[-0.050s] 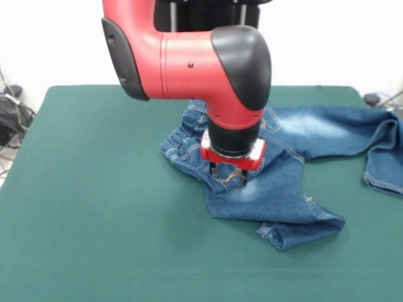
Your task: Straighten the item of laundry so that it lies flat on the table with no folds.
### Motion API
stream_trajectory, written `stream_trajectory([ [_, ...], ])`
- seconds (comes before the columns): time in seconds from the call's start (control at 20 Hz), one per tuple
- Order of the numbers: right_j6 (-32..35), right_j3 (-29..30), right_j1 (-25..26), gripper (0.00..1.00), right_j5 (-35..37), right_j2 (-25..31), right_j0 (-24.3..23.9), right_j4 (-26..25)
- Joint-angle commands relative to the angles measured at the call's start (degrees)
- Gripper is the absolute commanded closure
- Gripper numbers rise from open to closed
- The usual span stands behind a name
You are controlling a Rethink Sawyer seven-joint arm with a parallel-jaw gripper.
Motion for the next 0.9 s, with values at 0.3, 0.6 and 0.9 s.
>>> stream_trajectory([
  [0.3,-7.51,-3.78,15.60,1.00,-14.80,6.30,-1.31,-7.62],
  [0.6,-7.65,-3.95,15.21,1.00,-12.73,6.75,-1.71,-7.69],
  [0.9,-6.61,-3.90,14.18,1.00,-9.66,6.38,-1.33,-6.69],
])
